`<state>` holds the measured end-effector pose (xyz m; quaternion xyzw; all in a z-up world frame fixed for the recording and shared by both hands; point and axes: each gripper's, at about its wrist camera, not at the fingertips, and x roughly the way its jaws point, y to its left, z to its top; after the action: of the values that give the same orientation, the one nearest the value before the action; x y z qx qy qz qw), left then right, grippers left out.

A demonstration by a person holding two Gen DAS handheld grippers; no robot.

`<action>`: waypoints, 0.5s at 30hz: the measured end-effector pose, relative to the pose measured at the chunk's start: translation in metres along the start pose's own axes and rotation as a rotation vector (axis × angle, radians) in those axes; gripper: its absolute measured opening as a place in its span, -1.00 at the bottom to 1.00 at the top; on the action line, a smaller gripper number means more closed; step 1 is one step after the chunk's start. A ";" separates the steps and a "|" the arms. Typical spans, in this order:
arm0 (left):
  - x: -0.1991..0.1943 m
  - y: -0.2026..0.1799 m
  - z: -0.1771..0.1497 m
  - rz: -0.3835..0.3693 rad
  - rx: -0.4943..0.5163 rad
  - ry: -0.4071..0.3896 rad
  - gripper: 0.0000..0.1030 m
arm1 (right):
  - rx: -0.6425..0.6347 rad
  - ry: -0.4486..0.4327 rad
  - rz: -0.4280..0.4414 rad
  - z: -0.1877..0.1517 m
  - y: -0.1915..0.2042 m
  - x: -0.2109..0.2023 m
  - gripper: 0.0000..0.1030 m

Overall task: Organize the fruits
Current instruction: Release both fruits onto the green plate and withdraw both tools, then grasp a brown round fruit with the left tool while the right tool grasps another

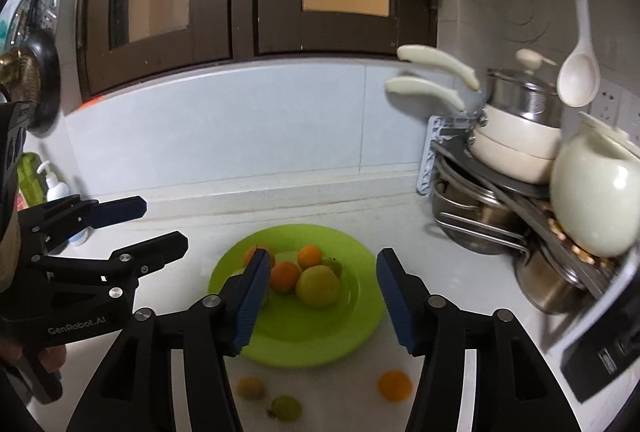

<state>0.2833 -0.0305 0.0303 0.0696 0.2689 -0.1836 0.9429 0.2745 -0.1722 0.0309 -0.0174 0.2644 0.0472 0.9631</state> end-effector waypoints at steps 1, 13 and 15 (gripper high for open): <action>-0.006 -0.001 -0.002 0.004 0.000 -0.009 0.24 | 0.001 -0.007 -0.009 -0.002 0.001 -0.006 0.15; -0.053 -0.020 -0.030 0.034 0.034 -0.028 0.33 | -0.011 -0.042 -0.058 -0.034 0.011 -0.067 0.27; -0.057 -0.024 -0.038 0.034 0.041 -0.018 0.34 | -0.005 -0.031 -0.052 -0.043 0.012 -0.072 0.27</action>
<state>0.2106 -0.0262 0.0278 0.0918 0.2551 -0.1738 0.9467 0.1901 -0.1686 0.0309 -0.0261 0.2487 0.0231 0.9679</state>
